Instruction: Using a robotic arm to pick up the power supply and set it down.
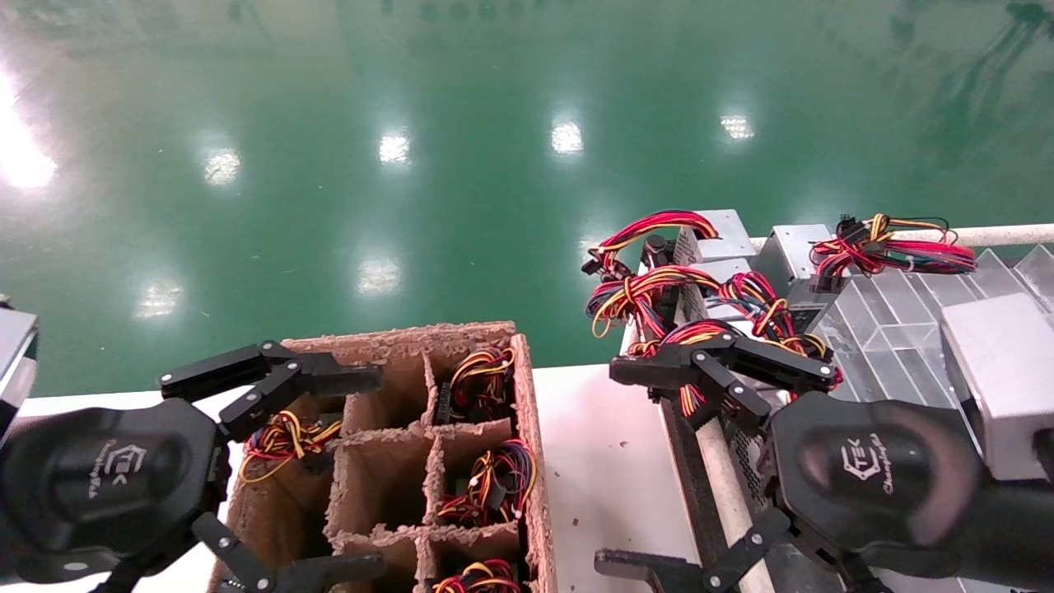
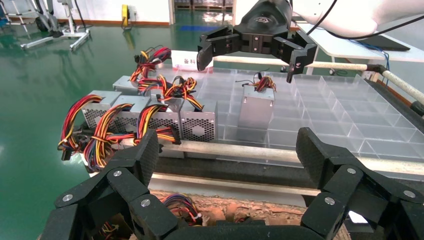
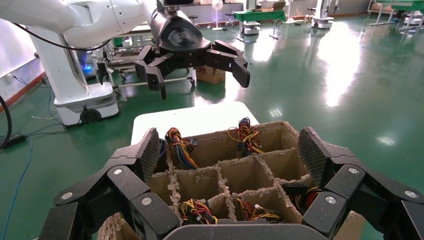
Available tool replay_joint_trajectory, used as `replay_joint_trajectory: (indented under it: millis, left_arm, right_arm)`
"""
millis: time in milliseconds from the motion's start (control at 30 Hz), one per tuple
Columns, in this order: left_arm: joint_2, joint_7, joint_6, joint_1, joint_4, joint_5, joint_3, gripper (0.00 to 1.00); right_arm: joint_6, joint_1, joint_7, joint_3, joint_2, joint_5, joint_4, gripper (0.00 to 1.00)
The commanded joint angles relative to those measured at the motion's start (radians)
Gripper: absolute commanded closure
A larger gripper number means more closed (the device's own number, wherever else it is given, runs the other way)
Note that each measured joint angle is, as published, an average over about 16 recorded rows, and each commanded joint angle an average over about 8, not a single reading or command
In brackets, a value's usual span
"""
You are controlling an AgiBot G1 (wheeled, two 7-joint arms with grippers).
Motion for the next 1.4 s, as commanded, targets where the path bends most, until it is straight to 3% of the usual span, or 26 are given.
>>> replay_joint_trajectory:
  millis: [33,500,767,1100,1267,1400]
  left_arm:
    - [0.000,0.000,0.000,0.000,0.000,0.000,0.000,0.00]
    - [0.000,0.000,0.000,0.000,0.000,0.000,0.000,0.03]
    - [0.000,0.000,0.000,0.000,0.000,0.000,0.000,1.00]
    - [0.000,0.000,0.000,0.000,0.001,0.000,0.000,1.00]
    - [0.000,0.001,0.000,-0.001,0.001,0.000,0.001,1.00]
    - [0.000,0.001,0.000,-0.001,0.001,0.000,0.001,1.00]
  right_arm:
    - [0.000,0.000,0.000,0.000,0.000,0.000,0.000,0.00]
    - [0.000,0.000,0.000,0.000,0.000,0.000,0.000,0.00]
    - [0.000,-0.001,0.000,0.000,0.000,0.000,0.000,0.00]
    - [0.002,-0.006,-0.054,-0.024,-0.044,-0.046,-0.042,0.00]
    - [-0.014,0.048,-0.131,-0.073,-0.142,-0.126,-0.157,0.00]
    - [-0.035,0.122,-0.217,-0.128,-0.260,-0.204,-0.328,0.00]
